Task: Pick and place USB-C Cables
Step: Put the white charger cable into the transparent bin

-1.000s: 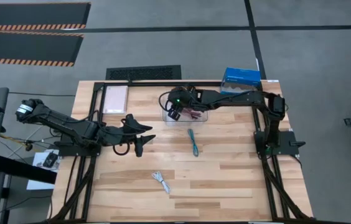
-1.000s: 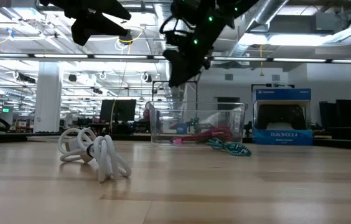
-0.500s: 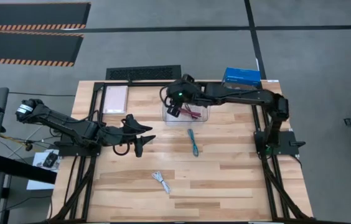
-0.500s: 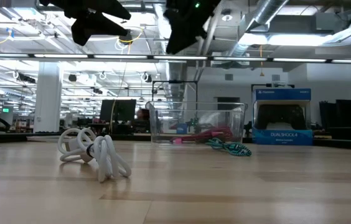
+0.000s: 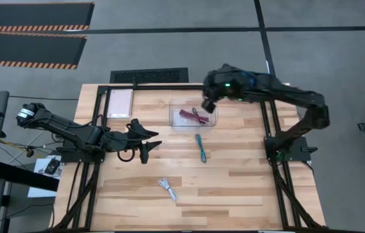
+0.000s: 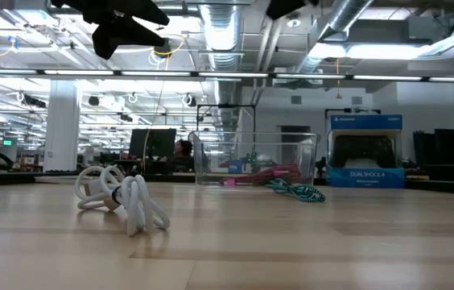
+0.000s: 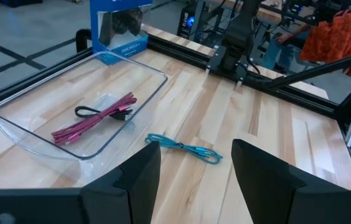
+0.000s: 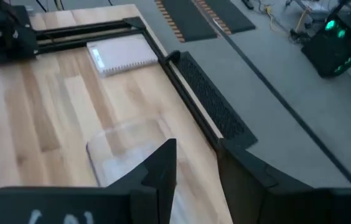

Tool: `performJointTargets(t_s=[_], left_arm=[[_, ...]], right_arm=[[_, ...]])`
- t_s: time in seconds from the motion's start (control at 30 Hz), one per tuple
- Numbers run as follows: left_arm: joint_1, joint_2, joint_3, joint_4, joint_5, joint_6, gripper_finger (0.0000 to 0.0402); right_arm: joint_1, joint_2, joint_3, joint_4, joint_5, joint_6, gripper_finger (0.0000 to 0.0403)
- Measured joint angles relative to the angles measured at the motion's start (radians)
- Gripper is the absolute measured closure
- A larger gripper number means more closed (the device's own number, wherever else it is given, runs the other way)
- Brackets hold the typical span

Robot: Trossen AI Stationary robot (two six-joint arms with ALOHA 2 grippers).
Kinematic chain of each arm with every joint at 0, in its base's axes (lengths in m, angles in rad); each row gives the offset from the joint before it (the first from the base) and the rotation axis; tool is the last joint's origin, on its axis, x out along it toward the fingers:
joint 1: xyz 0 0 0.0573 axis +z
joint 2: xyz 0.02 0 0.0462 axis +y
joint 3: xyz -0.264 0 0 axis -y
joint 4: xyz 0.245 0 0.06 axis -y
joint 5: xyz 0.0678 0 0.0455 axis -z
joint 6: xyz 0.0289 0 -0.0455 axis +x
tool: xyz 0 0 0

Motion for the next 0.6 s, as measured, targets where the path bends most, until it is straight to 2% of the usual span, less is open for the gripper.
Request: performJointTargets(t_s=[0.3, 0.6], left_arm=[[0.0, 0.0, 0.0, 0.0, 0.013, 0.0, 0.0214], [-0.003, 0.0, 0.0, 0.0, 0.013, -0.007, 0.0214]], right_arm=[[0.068, -0.176, -0.046, -0.283, 0.002, 0.175, 0.027], [0.222, -0.32, -0.346, -0.255, 0.003, 0.384, 0.027]])
